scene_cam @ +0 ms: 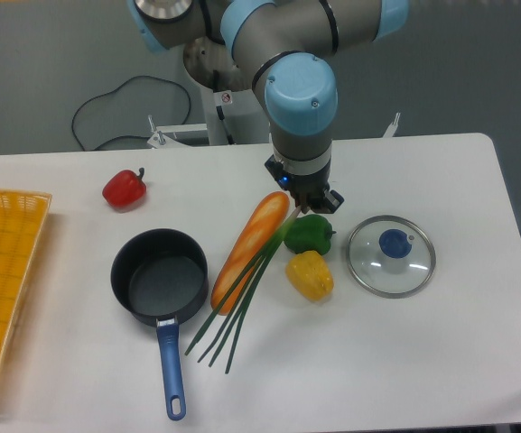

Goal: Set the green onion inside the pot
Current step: 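Grasp the green onion bunch near the baguette with the gripper, then lift the green onion and carry it over the black saucepan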

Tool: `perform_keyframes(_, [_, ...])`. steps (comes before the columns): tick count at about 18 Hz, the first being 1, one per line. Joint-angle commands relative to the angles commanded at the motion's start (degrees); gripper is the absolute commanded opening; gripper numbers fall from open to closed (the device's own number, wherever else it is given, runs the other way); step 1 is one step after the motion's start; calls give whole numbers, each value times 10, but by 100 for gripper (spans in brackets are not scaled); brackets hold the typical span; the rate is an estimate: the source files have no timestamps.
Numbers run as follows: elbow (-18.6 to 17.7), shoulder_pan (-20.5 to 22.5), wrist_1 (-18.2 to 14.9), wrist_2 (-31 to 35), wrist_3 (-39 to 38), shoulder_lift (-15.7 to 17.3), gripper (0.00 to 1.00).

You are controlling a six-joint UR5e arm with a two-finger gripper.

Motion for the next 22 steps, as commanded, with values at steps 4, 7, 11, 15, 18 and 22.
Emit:
perform_keyframes(4, [-5, 0, -1, 2, 0, 0, 0])
perform_keyframes(7, [-7, -1, -4, 3, 0, 0, 0])
perform_keyframes(11, [-9, -3, -7, 3, -2, 1, 0])
perform_keyframes(15, [-7, -16, -30, 28, -2, 2, 0])
perform_keyframes(18, [-5, -30, -61, 42, -4, 13, 0])
perform_keyframes(22, [-13, -39, -116, 47, -6, 47, 0])
